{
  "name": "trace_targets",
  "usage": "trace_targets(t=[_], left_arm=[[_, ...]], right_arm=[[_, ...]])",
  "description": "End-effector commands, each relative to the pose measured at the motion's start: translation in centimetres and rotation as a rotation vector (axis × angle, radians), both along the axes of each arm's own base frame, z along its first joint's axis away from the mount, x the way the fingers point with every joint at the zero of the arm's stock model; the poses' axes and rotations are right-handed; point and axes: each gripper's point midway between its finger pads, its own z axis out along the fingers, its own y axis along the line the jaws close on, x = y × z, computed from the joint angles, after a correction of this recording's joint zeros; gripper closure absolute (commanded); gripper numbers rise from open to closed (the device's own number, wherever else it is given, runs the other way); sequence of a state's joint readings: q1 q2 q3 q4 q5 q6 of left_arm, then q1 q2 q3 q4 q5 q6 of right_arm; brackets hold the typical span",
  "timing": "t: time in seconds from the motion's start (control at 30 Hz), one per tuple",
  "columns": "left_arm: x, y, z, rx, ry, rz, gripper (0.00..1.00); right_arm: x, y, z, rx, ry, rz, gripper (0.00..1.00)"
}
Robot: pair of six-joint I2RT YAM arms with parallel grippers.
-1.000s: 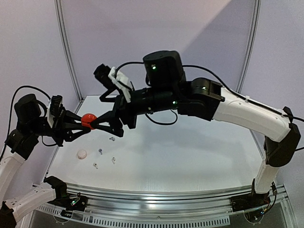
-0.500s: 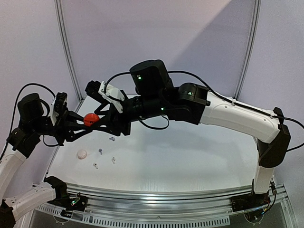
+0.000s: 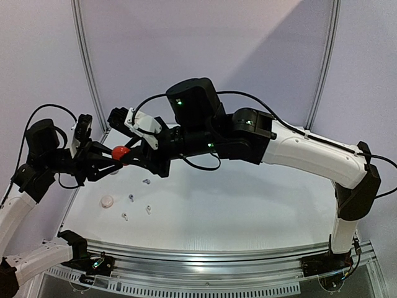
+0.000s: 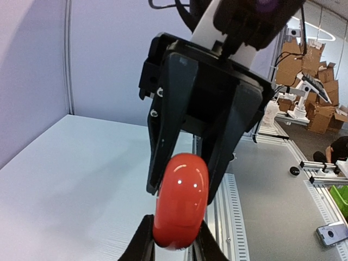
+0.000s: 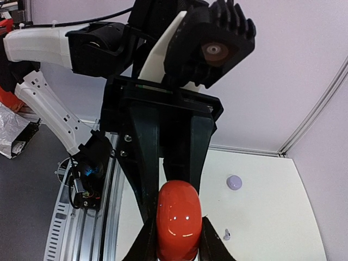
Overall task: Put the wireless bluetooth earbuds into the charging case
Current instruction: Pass from the left arm to the right, then place the charging case with the earbuds at the center of the board.
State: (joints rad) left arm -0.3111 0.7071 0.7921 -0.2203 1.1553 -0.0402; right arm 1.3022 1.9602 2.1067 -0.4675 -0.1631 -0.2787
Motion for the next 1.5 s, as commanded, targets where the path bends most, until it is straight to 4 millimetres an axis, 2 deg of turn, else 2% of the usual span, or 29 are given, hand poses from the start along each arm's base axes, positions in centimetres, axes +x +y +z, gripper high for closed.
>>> trace_targets(t=[0.0, 0.2, 0.3, 0.37, 0.53, 0.67, 0.73, 0.8, 0.83, 0.97, 1.0, 1.07, 1.17, 1.23, 1.37, 1.43, 1.47], left_arm=[[0.7, -0.4, 0.1, -0.010, 0.191, 0.017, 1.00], [0.9, -0.4, 0.6, -0.029, 0.222, 0.018, 1.00], [1.2, -0.4, 0.3, -0.029, 0.223, 0.028, 1.00], [1.2, -0.4, -0.1, -0.020, 0.197, 0.034, 1.00], [1.4, -0.4, -0.3, -0.005, 0.162, 0.043, 1.00], [1.4, -0.4, -0.3, -0.004, 0.161, 0.043, 1.00], [1.5, -0.3, -0.3, -0.005, 0.162, 0.049, 1.00], [1.4, -0.3, -0.2, -0.008, 0.163, 0.048, 1.00], [1.4, -0.3, -0.3, -0.009, 0.166, 0.046, 1.00], [1.1, -0.4, -0.4, -0.015, 0.173, 0.032, 0.99], [1.0, -0.4, -0.4, -0.016, 0.174, 0.027, 0.92], [0.9, -0.3, -0.6, -0.016, 0.161, 0.028, 0.66], [1.2, -0.2, -1.3, -0.008, 0.148, 0.051, 0.36], [1.6, -0.2, -1.9, 0.001, 0.158, 0.068, 0.03], [2.5, 0.0, -2.7, 0.021, 0.159, 0.123, 0.01], [3.5, 0.5, -3.2, 0.044, 0.151, 0.194, 0.01], [4.0, 0.7, -3.5, 0.058, 0.145, 0.227, 0.01]], right_arm=[[-1.5, 1.4, -2.0, -0.053, -0.120, 0.028, 0.89], [-2.0, 0.9, -4.6, -0.152, -0.123, 0.036, 0.88], [-2.1, 1.0, -5.1, -0.142, -0.054, 0.042, 0.78], [-1.9, 0.9, -4.9, -0.104, 0.017, 0.044, 0.76], [-2.0, 0.6, -3.3, -0.022, 0.078, 0.038, 0.81], [-2.0, 0.8, -3.7, -0.035, 0.086, 0.043, 0.77], [-2.0, 0.9, -3.7, -0.039, 0.091, 0.047, 0.81], [-2.2, 1.0, -4.0, -0.053, 0.100, 0.056, 0.96], [-2.4, 1.1, -4.1, -0.058, 0.103, 0.064, 1.00], [-2.2, 1.1, -4.5, -0.055, 0.137, 0.074, 1.00], [-1.8, 1.0, -4.6, -0.048, 0.153, 0.068, 1.00], [-0.8, 0.6, -4.5, -0.026, 0.186, 0.042, 1.00], [0.6, -0.3, -4.0, 0.021, 0.232, -0.005, 1.00], [1.2, -0.8, -3.7, 0.045, 0.267, -0.030, 1.00], [3.2, -2.0, -3.8, 0.076, 0.344, -0.107, 1.00], [6.0, -3.4, -5.7, 0.070, 0.432, -0.210, 1.00], [8.7, -5.1, -6.8, 0.069, 0.485, -0.298, 1.00]])
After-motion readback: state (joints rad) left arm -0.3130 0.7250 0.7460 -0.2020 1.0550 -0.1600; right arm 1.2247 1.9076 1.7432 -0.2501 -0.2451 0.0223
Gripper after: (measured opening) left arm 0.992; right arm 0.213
